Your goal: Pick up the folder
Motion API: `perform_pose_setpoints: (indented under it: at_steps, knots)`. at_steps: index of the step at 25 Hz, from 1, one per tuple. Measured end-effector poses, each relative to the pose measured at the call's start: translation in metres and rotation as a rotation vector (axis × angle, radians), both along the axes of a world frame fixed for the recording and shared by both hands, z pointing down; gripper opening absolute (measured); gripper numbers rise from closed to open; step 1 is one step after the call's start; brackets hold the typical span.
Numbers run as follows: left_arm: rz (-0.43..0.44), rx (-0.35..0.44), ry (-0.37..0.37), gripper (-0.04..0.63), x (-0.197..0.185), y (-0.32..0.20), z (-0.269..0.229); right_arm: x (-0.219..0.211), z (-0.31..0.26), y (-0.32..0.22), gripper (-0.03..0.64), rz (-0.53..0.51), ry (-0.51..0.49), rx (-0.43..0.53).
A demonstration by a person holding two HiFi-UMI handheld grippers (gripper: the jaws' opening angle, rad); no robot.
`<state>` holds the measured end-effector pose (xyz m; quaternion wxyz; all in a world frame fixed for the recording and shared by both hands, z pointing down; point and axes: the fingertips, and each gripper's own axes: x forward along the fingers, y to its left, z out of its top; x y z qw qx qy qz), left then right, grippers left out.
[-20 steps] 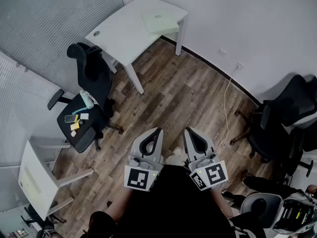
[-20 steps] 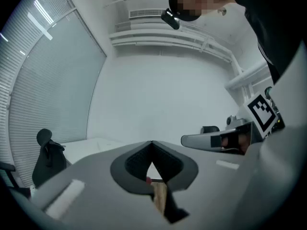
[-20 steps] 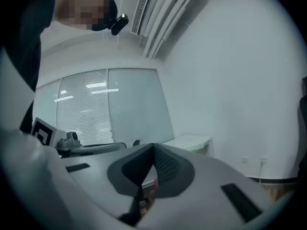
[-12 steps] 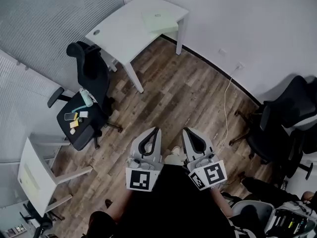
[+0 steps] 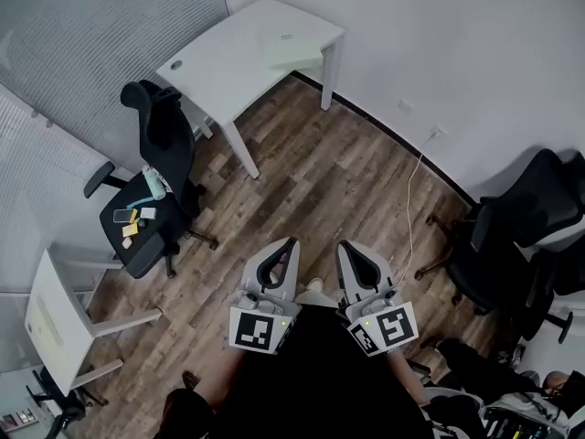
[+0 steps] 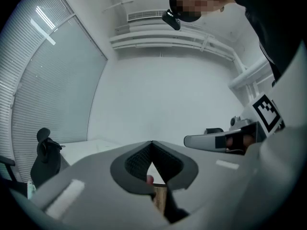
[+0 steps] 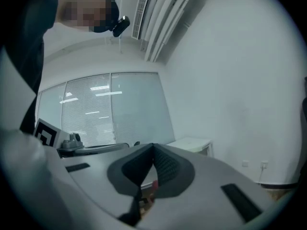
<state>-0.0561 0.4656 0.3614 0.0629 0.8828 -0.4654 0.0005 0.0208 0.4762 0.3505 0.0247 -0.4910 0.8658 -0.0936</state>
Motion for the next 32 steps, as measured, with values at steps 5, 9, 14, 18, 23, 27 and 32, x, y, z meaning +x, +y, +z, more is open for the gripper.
perform_pose_setpoints:
  at_steps: [5, 9, 14, 18, 23, 27, 32]
  knots:
    - [-0.02, 0.009, 0.022, 0.005, 0.016, 0.004, 0.004, 0.013, 0.006, 0.005, -0.002, -0.015, 0.016, -0.007]
    - [-0.007, -0.002, 0.02, 0.005, 0.028, 0.009, 0.008, 0.022, 0.004, 0.013, -0.002, -0.04, -0.006, 0.0]
    - [-0.01, 0.011, 0.023, 0.005, 0.031, 0.001, 0.011, 0.021, 0.006, 0.012, -0.002, -0.076, 0.04, 0.003]
    - [-0.034, 0.033, 0.014, 0.005, 0.03, -0.013, 0.013, 0.023, 0.013, 0.001, -0.002, -0.067, 0.049, -0.005]
    - [-0.007, -0.003, 0.009, 0.005, 0.042, -0.036, 0.019, 0.035, 0.022, -0.025, -0.002, -0.019, 0.008, -0.046]
    - [0.004, -0.014, 0.036, 0.005, 0.049, -0.066, 0.02, 0.038, 0.024, -0.051, -0.002, -0.037, 0.044, -0.048]
    - [-0.005, -0.001, 0.061, 0.005, 0.052, -0.111, 0.024, 0.042, 0.027, -0.096, -0.002, -0.056, 0.058, -0.075]
